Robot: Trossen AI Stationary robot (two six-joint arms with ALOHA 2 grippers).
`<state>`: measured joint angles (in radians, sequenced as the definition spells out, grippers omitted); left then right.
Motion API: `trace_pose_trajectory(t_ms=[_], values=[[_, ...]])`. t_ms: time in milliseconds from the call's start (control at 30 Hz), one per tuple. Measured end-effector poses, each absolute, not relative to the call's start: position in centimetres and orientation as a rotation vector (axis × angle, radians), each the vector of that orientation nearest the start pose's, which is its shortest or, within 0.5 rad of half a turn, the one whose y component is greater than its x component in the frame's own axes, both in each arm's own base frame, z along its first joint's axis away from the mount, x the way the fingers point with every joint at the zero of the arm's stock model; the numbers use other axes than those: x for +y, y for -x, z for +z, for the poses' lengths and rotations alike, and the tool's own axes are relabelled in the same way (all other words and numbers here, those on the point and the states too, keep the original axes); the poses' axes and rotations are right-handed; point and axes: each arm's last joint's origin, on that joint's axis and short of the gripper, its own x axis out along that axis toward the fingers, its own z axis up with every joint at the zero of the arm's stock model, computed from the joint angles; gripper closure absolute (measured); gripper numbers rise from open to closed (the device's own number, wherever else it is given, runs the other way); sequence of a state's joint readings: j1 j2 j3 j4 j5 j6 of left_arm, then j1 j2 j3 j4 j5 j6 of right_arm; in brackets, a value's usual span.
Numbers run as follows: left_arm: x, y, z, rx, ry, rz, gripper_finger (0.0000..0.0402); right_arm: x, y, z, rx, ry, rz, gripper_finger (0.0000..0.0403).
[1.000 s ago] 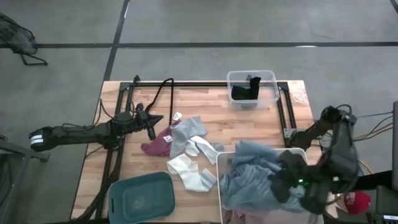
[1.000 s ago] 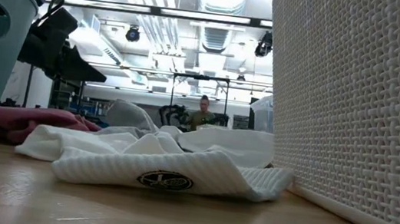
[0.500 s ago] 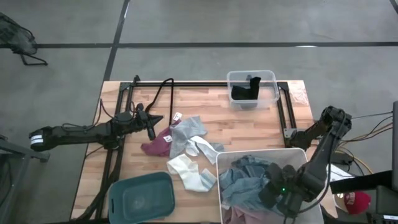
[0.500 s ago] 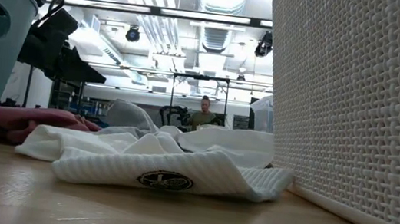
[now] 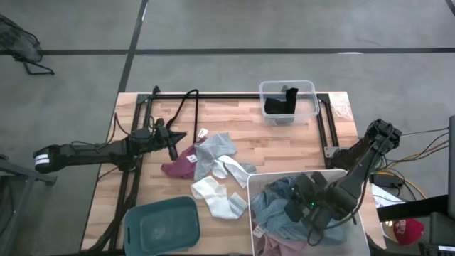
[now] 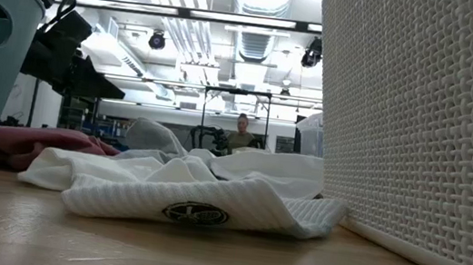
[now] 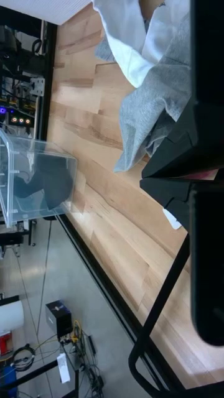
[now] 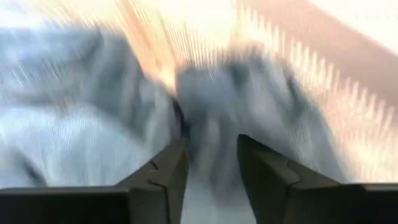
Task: Pick & Place Cloths
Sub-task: Put the blue shirt into the white bin, then put the grey boxer into the transparent bin
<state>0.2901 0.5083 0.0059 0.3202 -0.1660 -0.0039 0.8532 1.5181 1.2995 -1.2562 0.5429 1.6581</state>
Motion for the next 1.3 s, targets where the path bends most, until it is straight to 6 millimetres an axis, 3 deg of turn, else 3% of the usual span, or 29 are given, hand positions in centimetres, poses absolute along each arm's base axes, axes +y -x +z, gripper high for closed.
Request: trace_pose_trajectory(t_ms=[333, 467, 567, 667, 900, 1033, 1300], values=[[4.1, -12.1, 14.9, 0.183, 0.015, 0.455, 0.0388, 17.9, -19.9, 29.3, 0.434, -0.114, -0.673, 0.0204], [4.1, -12.1, 14.9, 0.184, 0.015, 0.455, 0.0388, 16.5, -21.0, 30.0, 0.229, 0.075, -0.763, 0.0196], [4.1, -12.1, 14.9, 0.184, 0.015, 0.455, 0.0388, 15.0, -22.1, 30.2, 0.188, 0.137, -0.843, 0.0196], [4.1, -12.1, 14.9, 0.184, 0.015, 0.455, 0.0388, 13.2, -23.2, 30.2, 0.177, 0.092, -0.921, 0.0201], [4.1, -12.1, 14.9, 0.184, 0.015, 0.455, 0.0388, 10.6, -25.1, 32.3, 0.291, -0.262, -0.993, 0.0215], [4.1, -12.1, 14.9, 0.184, 0.015, 0.455, 0.0388, 10.3, -25.8, 36.0, 0.293, -0.394, -0.953, 0.0224], [4.1, -12.1, 14.9, 0.184, 0.015, 0.455, 0.0388, 10.0, -26.0, 43.3, 0.222, -0.398, -0.81, 0.0248]])
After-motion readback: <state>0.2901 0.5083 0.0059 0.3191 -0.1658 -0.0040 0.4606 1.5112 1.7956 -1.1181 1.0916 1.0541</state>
